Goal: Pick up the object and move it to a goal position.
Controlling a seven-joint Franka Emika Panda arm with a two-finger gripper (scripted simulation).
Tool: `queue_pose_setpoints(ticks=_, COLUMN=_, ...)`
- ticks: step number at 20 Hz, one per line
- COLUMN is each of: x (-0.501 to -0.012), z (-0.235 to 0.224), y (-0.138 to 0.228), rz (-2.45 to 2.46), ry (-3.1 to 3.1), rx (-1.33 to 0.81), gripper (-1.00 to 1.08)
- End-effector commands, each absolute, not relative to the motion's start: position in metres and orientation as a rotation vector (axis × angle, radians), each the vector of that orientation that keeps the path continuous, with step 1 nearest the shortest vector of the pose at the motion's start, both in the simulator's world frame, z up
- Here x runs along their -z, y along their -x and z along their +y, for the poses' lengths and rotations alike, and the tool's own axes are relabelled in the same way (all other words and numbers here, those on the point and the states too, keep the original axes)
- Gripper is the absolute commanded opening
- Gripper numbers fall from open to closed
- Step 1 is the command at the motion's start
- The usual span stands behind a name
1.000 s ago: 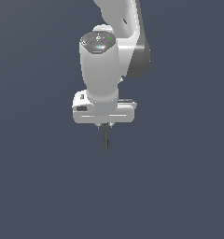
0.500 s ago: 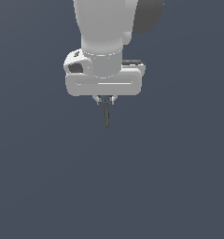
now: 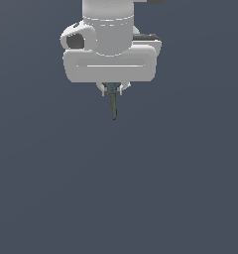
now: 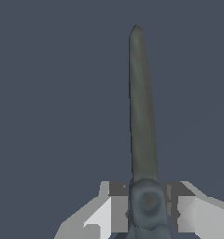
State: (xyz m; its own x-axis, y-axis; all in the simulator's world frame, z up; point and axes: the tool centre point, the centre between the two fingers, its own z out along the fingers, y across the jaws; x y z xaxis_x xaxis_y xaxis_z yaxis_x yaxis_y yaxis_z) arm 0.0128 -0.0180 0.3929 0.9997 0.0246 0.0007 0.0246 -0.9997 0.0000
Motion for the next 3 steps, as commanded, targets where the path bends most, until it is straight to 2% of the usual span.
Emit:
queue_pose_setpoints(ticks=1, x=-0.3978, z=-0.0178, y=-0.0127, rz=-0.039, ry=3.141, rx=0.000, gripper=-1.00)
queue_pose_setpoints(ticks=3, x=-0.3986, z=-0.0178, y=-0.0128, rz=-0.039, ry=3.141, rx=0.000, gripper=-1.00)
